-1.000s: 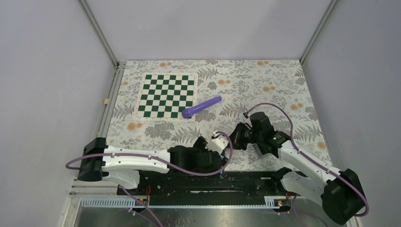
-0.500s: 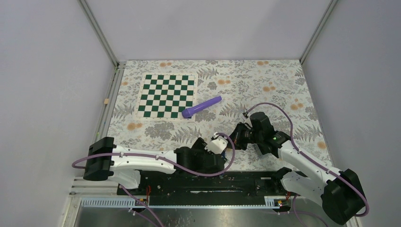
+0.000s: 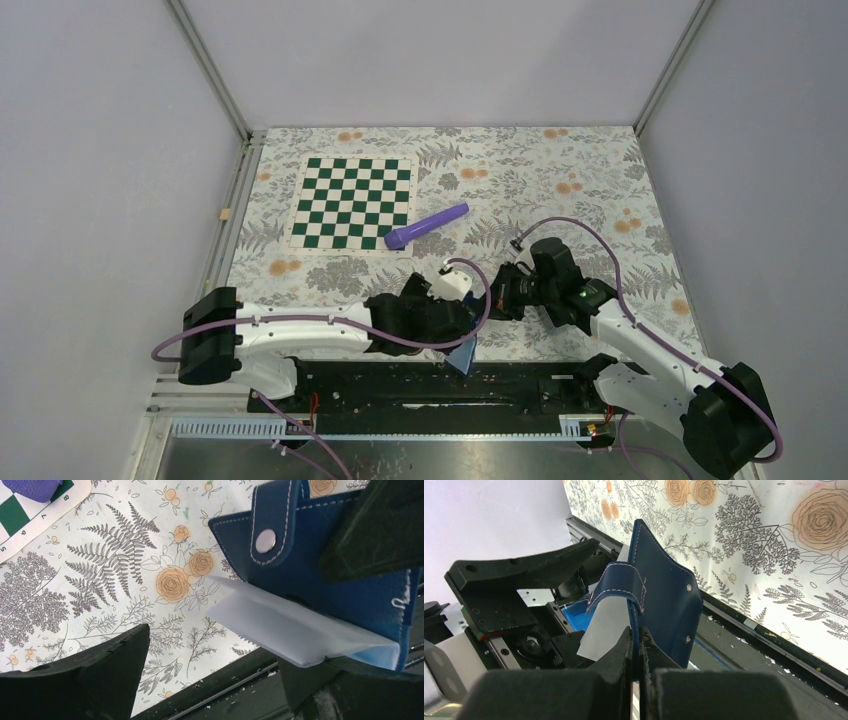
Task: Put the credit cards into the card holder
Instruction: Open the card holder.
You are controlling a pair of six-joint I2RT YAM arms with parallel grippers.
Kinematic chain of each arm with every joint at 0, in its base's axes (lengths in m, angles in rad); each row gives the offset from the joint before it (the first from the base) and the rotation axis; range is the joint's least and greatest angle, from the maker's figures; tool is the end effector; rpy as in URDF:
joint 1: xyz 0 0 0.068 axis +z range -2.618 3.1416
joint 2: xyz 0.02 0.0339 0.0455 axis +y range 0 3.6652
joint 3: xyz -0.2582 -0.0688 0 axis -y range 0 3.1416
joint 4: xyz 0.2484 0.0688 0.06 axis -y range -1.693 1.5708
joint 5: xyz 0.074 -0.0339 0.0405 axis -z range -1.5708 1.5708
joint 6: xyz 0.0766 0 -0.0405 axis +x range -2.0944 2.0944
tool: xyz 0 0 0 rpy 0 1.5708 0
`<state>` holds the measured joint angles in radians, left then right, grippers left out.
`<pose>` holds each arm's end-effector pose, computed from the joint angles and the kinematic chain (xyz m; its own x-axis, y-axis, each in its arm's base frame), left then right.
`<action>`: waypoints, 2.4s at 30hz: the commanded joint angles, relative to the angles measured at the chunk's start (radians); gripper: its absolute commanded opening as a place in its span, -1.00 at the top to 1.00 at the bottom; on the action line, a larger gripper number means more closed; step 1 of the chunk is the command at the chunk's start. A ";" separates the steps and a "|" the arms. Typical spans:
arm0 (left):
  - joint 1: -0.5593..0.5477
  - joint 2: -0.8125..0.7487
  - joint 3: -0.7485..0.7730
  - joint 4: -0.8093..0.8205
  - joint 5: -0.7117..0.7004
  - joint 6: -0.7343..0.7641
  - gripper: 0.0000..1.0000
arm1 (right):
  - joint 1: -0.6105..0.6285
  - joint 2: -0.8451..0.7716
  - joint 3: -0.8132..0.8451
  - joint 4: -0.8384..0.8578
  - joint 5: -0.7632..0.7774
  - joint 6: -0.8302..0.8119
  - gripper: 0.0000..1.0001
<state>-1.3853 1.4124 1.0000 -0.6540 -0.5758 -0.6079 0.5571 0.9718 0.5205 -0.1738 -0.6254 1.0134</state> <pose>0.0959 -0.2849 0.2028 -0.5757 0.4702 -0.6690 0.5446 0.8307 0.1153 0.1753 0.1620 0.1928 -0.9685 0.2073 -0.1382 -0.0184 0.4938 0.8694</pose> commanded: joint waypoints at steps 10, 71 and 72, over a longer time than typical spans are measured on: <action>0.096 -0.127 -0.082 0.220 0.175 0.028 -0.88 | -0.005 -0.058 -0.002 0.026 -0.152 -0.018 1.00; 0.548 -0.652 -0.694 1.303 1.077 -0.367 1.00 | -0.004 -0.040 -0.102 0.691 -0.366 0.285 0.89; 0.548 -0.659 -0.688 1.270 1.066 -0.363 1.00 | -0.005 -0.044 -0.093 0.665 -0.364 0.263 0.73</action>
<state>-0.8356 0.7795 0.2634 0.5571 0.5053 -0.9649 0.5529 0.9394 0.3840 0.5514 -0.9894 1.3571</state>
